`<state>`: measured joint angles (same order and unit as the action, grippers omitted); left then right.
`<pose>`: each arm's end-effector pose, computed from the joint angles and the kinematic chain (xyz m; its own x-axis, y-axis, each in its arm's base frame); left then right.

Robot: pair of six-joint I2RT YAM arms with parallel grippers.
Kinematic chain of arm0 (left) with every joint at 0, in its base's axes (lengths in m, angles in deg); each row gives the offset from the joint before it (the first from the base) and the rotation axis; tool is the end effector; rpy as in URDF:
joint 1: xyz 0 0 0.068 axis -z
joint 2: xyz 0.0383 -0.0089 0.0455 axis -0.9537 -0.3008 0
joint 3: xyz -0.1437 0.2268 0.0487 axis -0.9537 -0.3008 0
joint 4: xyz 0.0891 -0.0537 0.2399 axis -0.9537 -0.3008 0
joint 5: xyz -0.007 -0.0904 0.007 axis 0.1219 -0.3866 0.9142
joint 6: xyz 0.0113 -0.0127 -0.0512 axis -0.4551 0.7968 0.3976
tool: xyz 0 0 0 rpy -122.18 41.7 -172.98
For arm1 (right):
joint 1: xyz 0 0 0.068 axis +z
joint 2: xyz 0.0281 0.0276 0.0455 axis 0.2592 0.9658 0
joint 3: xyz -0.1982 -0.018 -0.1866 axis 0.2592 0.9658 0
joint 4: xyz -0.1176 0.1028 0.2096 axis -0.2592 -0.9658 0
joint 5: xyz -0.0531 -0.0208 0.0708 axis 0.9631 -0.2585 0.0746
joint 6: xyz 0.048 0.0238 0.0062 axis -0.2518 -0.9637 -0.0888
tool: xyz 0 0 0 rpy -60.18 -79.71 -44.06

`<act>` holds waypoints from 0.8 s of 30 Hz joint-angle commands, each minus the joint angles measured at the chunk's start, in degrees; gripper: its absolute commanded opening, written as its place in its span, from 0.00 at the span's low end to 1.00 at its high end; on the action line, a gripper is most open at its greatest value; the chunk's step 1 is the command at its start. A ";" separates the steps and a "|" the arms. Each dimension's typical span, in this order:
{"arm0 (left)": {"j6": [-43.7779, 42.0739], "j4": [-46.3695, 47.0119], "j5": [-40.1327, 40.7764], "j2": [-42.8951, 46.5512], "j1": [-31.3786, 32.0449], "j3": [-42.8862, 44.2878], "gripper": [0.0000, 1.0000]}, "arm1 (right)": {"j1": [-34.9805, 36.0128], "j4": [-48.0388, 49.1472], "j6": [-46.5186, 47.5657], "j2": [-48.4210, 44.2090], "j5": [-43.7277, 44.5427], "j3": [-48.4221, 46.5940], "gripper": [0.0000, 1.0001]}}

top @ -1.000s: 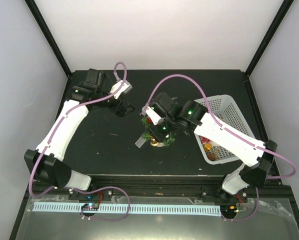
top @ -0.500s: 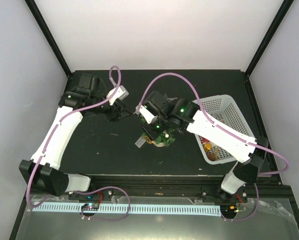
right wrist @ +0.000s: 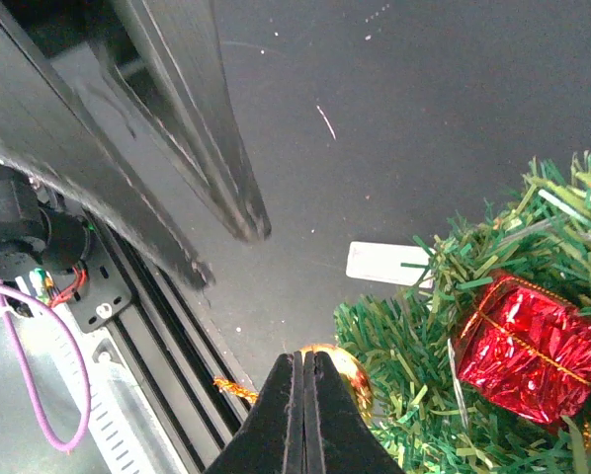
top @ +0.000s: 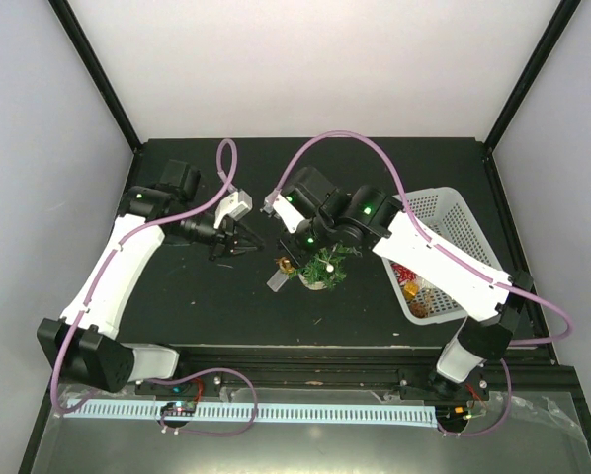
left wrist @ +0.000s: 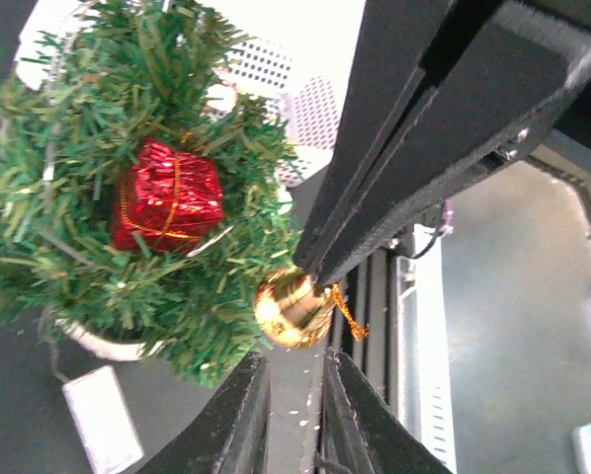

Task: Decorate the small christmas tree

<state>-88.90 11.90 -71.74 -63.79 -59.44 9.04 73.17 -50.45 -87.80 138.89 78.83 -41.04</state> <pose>0.2133 -0.0813 0.3584 -0.3921 0.4185 -0.8192 0.9199 0.1710 -0.3529 0.1704 0.2815 0.3986 -0.5873 -0.5842 -0.5602 -0.7793 0.5951 0.1964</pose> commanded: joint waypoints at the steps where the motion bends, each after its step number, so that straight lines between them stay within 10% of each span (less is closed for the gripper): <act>1: -4.41 -3.07 -8.55 -1.14 -0.40 -0.98 0.19 | 0.38 -0.81 -0.77 0.99 0.48 -3.25 0.01; 24: -2.76 0.55 -10.40 -1.19 2.66 -3.93 0.36 | 0.34 -1.76 -1.75 4.16 -0.43 -9.02 0.01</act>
<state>-90.45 11.29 -80.68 -65.25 -57.34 6.02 73.20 -51.74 -89.12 142.74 78.70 -48.13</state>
